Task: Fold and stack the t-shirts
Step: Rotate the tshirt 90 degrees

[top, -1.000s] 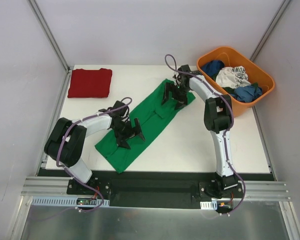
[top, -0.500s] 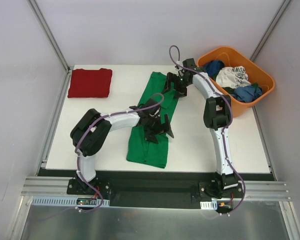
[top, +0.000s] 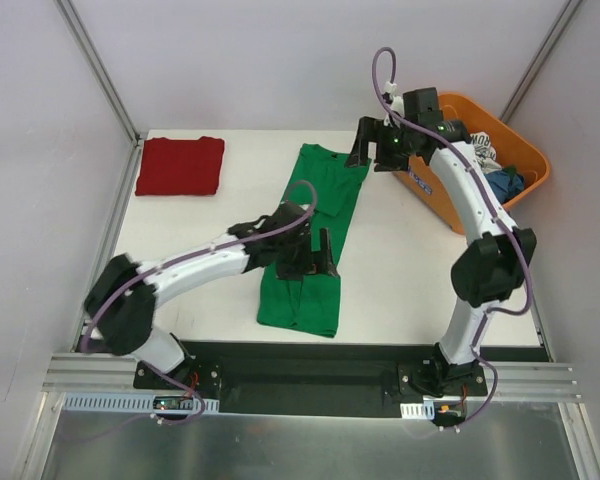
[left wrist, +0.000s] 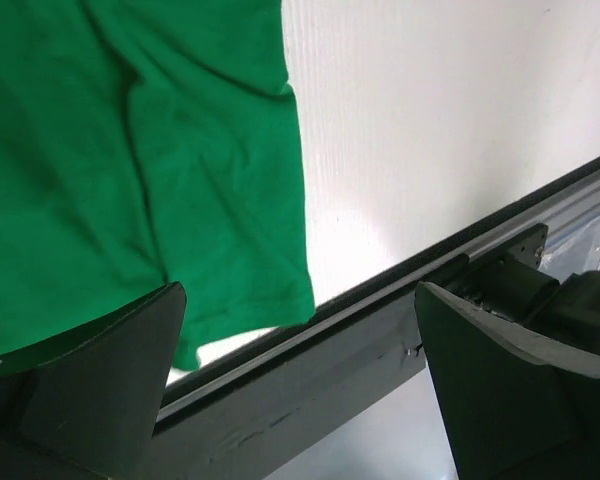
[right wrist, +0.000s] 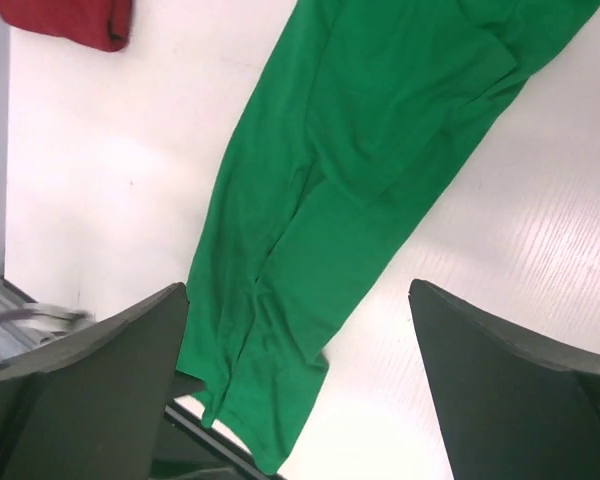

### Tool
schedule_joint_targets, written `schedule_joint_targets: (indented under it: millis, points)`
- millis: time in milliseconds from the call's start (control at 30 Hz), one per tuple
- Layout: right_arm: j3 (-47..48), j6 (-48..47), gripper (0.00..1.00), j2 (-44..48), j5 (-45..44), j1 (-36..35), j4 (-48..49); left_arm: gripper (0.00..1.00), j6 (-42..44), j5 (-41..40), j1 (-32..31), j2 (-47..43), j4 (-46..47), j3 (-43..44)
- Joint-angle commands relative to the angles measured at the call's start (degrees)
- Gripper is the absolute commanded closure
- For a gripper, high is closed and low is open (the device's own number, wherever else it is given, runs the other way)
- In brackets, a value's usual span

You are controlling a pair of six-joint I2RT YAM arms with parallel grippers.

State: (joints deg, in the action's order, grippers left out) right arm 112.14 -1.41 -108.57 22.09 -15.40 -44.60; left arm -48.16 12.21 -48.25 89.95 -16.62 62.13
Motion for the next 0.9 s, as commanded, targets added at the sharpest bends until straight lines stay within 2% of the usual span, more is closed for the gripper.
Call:
schedule_joint_targets:
  millis: [0, 67, 100, 133, 267, 500, 867]
  points:
    - [-11.3, 1.2, 0.03, 4.1, 0.9, -4.0, 0.6, 0.01, 4.8, -13.9, 2.0, -14.3, -10.0, -6.0]
    - [-14.6, 3.7, 0.03, 5.2, 0.0, -7.0, 2.7, 0.01, 2.9, -12.8, 8.0, -19.4, -12.0, -9.4]
    - [-16.1, 5.1, 0.03, 5.1, -0.1, -8.0, 3.2, 0.01, 1.7, -8.2, 10.9, -21.6, -11.9, -13.3]
    - [-16.2, 5.7, 0.03, 4.3, -0.5, -8.9, 3.4, 0.01, 1.3, -6.2, 16.8, -22.3, -11.9, -15.2]
    - [-14.1, 6.8, 0.03, -1.3, -1.8, -13.7, 3.1, 0.01, 1.2, -0.5, 23.4, -23.2, -11.9, -21.2]
    - [-8.3, 8.5, 0.03, -13.9, -4.9, -15.5, 1.5, 0.01, 2.6, 1.7, 23.6, -19.3, -11.9, -21.6]
    - [-8.2, 7.5, 0.03, -21.0, -10.0, -12.1, -1.5, 0.01, 7.3, 9.5, 23.6, -14.5, -10.0, -19.8]
